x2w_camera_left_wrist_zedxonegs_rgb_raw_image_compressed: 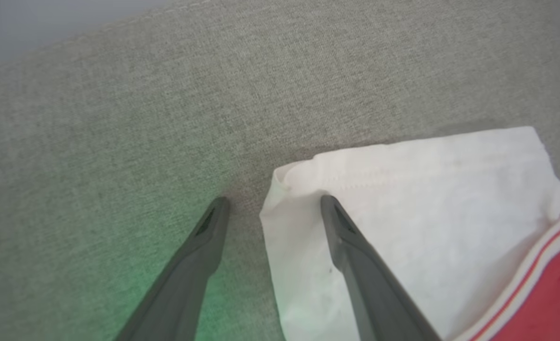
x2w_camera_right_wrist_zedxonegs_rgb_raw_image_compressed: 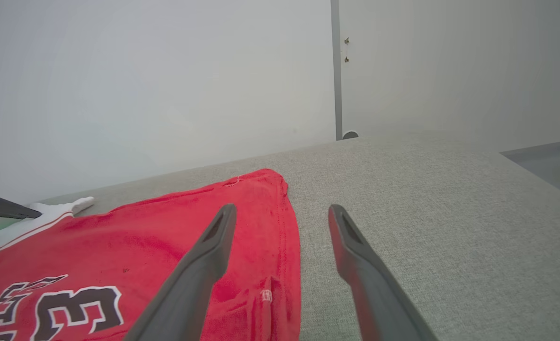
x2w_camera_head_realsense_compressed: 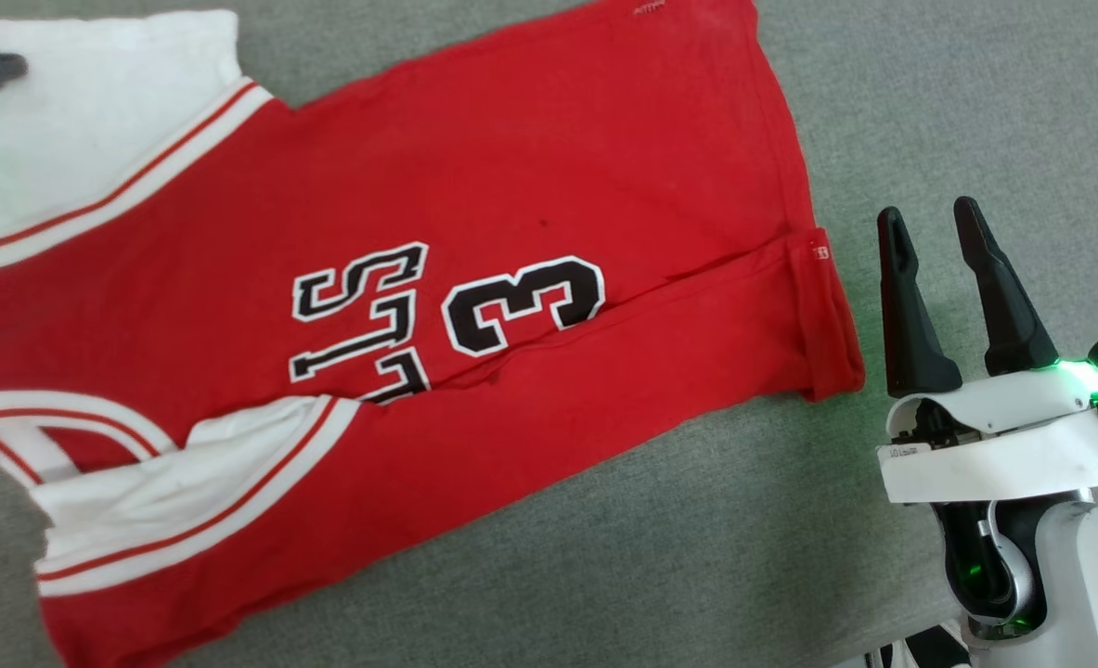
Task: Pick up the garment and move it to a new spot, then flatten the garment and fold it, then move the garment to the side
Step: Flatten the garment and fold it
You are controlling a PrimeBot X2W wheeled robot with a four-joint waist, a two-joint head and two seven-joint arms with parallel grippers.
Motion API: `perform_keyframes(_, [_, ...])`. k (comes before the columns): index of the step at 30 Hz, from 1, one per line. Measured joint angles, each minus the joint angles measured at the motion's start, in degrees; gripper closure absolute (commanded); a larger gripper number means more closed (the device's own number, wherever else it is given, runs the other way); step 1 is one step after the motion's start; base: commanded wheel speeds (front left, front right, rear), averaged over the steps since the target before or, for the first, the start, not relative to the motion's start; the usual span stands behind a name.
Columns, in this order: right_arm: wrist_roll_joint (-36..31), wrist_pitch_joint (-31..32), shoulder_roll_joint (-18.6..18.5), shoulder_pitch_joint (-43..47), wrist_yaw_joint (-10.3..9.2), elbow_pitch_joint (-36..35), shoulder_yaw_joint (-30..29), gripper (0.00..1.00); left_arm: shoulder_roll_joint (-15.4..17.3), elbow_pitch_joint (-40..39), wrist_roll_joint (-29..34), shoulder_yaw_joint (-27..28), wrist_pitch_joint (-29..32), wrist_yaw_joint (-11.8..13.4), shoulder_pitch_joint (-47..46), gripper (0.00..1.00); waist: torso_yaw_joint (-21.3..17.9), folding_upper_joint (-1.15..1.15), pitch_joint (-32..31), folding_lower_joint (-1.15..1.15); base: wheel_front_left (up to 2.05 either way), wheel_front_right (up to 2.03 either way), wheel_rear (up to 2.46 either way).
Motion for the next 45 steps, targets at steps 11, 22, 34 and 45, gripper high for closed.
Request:
perform_keyframes(11, [1.13,7.95,-2.94,-6.94,0.0,-0.43,-0.15,0.0,0.12,-4.39,-5.41,-1.79,0.75,0.04,0.12,1.0,0.48,0.0,1.41,0.0,0.0,0.0,0.0])
perform_keyframes(22, [7.27,32.96,-8.45,-36.54,-0.02,16.3,1.63,0.0,-2.71,-7.91,-7.98,-5.72,-1.89,0.04,-2.77,1.0,4.66,0.0,3.19,0.0,0.0,0.0,0.0])
perform_keyframes(34, [10.66,56.71,-13.89,-51.17,-0.02,36.78,11.18,0.0,-4.55,-11.03,-11.07,-11.34,-4.85,-0.11,-6.08,1.0,9.99,0.0,5.78,0.0,0.0,0.0,0.0])
perform_keyframes(45, [10.54,59.94,-15.15,-55.97,0.03,42.88,13.08,0.94,-4.58,-11.99,-14.66,-15.1,-7.58,-0.15,-7.39,1.0,12.06,0.0,6.63,0.0,0.0,0.0,0.0])
